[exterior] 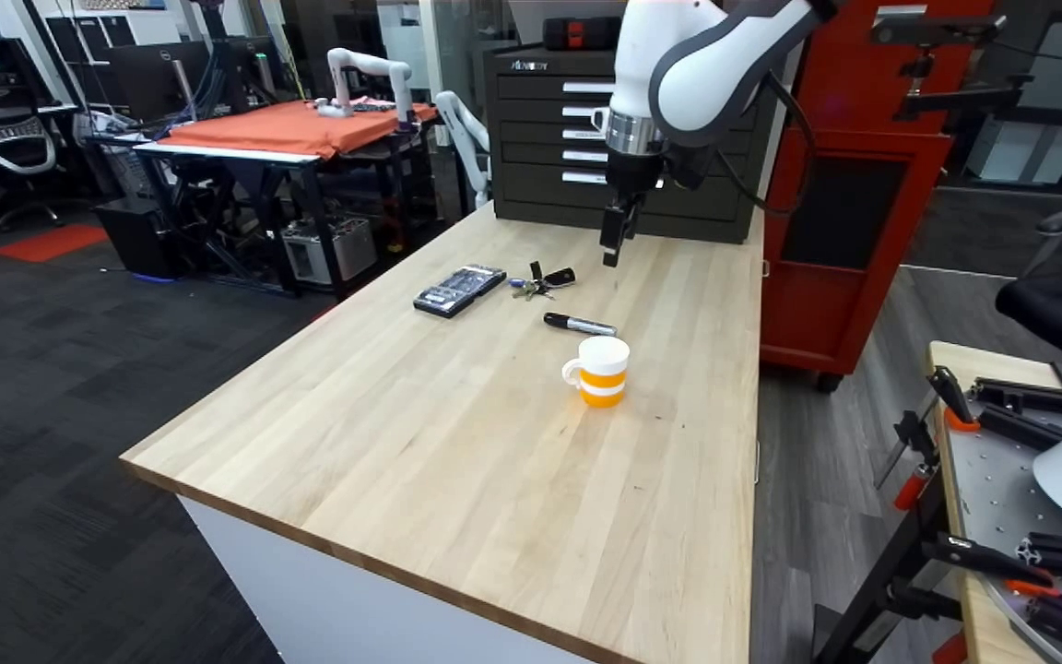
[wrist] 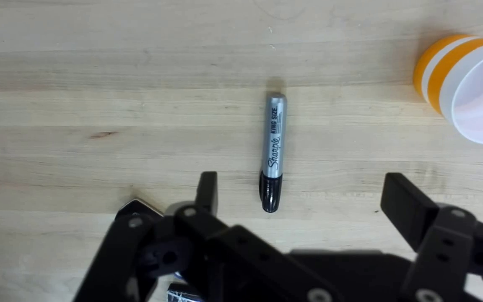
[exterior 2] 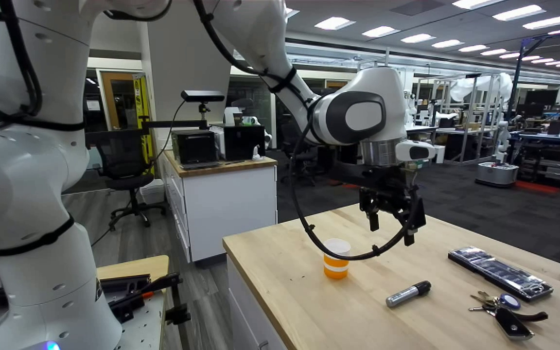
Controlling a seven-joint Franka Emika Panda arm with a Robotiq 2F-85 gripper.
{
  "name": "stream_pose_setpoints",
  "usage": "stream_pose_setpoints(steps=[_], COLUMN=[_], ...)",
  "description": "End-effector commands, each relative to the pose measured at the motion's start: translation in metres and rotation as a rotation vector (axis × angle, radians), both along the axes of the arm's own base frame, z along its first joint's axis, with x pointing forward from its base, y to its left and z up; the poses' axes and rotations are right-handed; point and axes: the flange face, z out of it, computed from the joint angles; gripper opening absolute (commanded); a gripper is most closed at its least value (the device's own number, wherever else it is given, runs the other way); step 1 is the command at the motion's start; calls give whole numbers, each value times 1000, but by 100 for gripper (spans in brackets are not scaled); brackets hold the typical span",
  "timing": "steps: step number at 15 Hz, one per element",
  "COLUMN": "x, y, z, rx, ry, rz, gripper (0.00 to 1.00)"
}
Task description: Put the marker in the mug
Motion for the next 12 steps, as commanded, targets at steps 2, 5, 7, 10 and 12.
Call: stream_pose_setpoints(steps=[2, 5, 7, 10, 12], x=[11, 22, 23, 21, 18], y=[-4, -5, -5, -7, -10], z=[-11, -21, -20, -26, -33], rx=[3, 4, 4, 9, 12], ry=[6, 8, 6, 13, 18], rz=[-4, -6, -6, -7, -5], gripper=[100, 100, 100, 100, 100])
